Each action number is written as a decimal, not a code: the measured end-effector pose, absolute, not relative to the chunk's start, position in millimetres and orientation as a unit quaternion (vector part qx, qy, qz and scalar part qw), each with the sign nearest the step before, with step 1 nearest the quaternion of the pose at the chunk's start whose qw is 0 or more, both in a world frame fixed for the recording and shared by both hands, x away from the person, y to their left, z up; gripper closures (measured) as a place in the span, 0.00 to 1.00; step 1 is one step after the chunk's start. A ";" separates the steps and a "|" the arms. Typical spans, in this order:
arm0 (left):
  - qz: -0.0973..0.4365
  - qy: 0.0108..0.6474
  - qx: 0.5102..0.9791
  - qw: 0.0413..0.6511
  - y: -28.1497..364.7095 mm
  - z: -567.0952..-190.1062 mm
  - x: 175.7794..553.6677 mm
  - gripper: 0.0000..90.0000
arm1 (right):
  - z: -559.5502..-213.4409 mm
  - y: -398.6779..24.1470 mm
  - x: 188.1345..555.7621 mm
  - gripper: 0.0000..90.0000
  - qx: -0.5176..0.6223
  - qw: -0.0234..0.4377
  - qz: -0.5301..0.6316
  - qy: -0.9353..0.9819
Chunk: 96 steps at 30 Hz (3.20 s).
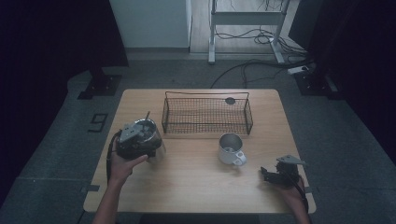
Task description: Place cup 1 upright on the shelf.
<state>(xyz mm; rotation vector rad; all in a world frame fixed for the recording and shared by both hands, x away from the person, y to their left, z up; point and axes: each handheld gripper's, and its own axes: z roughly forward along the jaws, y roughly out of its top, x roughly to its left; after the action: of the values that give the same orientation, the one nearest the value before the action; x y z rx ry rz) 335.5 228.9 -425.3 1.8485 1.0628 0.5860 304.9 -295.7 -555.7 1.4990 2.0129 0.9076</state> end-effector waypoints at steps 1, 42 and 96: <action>0.237 0.429 0.747 0.450 229.0 -423.4 334.8 0.05 | -555.7 -295.8 304.9 0.15 0.546 0.235 0.330 0.733; 0.252 0.426 0.744 0.449 208.7 -399.4 344.5 0.05 | -555.7 -296.3 305.1 0.15 0.549 0.237 0.329 0.730; 0.239 0.437 0.742 0.448 166.5 -394.7 395.0 0.05 | -555.5 -289.2 319.9 0.16 0.559 0.241 0.327 0.723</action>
<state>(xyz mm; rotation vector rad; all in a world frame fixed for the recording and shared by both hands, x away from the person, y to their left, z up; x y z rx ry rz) 395.0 166.5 -394.7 1.8368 1.0810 0.5923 319.9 -289.2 -555.5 1.5275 1.9778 0.8940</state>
